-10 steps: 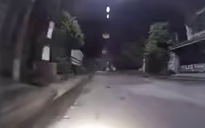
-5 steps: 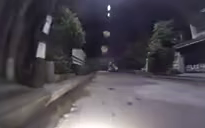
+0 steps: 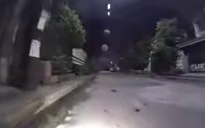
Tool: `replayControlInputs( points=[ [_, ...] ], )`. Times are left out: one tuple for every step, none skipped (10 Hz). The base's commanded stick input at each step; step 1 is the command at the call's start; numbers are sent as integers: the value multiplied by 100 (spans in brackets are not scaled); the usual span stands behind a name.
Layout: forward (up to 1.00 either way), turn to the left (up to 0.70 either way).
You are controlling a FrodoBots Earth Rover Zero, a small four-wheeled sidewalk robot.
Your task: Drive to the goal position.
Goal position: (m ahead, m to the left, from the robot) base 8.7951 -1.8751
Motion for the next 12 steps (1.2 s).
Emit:
replayControlInputs(
  points=[
    [70, -30],
    [70, -33],
    [70, -25],
    [70, -18],
    [70, -10],
    [70, -2],
    [70, 0],
    [70, 0],
    [70, 0],
    [70, 0],
    [70, 0],
    [70, -2]
  ],
)
